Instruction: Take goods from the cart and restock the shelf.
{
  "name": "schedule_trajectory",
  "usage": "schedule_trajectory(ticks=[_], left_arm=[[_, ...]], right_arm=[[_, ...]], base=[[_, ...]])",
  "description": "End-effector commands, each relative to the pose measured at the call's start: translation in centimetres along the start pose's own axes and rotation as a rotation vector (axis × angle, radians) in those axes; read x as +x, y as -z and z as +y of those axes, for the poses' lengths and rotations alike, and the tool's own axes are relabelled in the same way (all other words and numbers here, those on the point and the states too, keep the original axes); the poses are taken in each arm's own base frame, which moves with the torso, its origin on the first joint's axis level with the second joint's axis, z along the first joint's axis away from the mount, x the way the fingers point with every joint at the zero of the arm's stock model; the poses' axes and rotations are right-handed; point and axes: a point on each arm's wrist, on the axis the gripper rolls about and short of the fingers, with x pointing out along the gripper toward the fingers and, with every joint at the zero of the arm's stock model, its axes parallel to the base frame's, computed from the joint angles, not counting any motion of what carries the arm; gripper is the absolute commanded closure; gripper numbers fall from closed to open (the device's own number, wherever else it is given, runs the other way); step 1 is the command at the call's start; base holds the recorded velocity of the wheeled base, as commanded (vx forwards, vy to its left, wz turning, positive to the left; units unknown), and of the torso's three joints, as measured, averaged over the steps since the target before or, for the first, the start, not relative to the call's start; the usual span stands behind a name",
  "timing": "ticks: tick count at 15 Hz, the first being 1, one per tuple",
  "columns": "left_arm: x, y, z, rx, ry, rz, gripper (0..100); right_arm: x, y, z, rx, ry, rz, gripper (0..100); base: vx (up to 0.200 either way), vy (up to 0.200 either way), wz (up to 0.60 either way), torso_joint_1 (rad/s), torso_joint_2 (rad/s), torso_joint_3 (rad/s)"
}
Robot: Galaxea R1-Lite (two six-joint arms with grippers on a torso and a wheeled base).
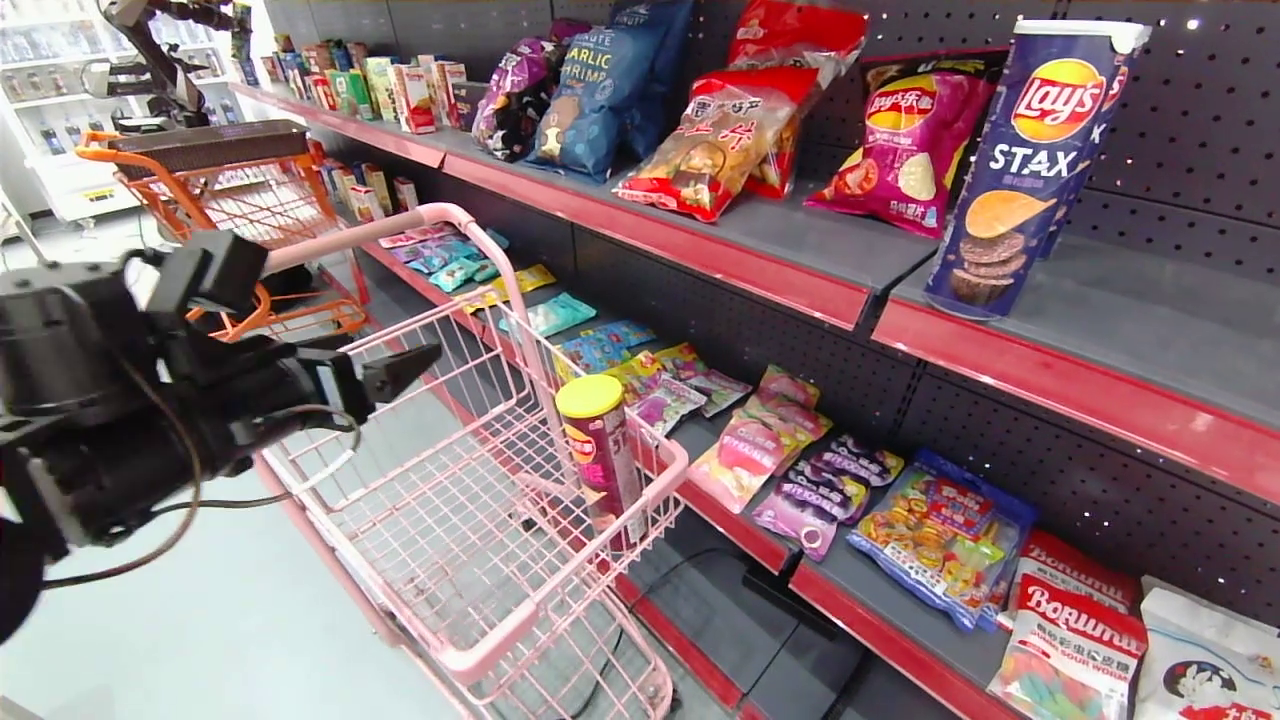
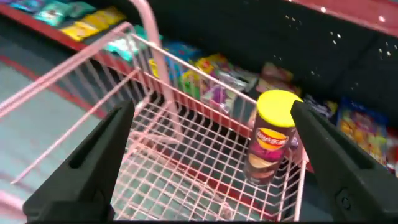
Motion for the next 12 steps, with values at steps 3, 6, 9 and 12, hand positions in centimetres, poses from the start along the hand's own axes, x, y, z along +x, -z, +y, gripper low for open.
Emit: schedule_trajectory(ticks=[3, 6, 9, 12], left_arm=[[6.2, 6.8, -1.9, -0.004, 0.122, 0.177, 0], [10.2, 8.7, -3.3, 0.014, 0.202, 0.132, 0], [11.7, 10.1, -3.6, 0.016, 0.216, 0.156, 0], [12.4, 10.4, -4.4, 0.021, 0.233, 0.158, 0]], right_arm=[[0.0, 0.0, 0.0, -0.001, -0.001, 0.000, 0], [0.0, 0.0, 0.0, -0.001, -0.001, 0.001, 0], [0.0, 0.0, 0.0, -0.001, -0.002, 0.001, 0], [0.0, 0.0, 0.0, -0.001, -0.002, 0.001, 0]], base=[[0.000, 0.000, 0.00, 0.000, 0.00, 0.000], [0.000, 0.000, 0.00, 0.000, 0.00, 0.000], [0.000, 0.000, 0.00, 0.000, 0.00, 0.000], [0.000, 0.000, 0.00, 0.000, 0.00, 0.000]])
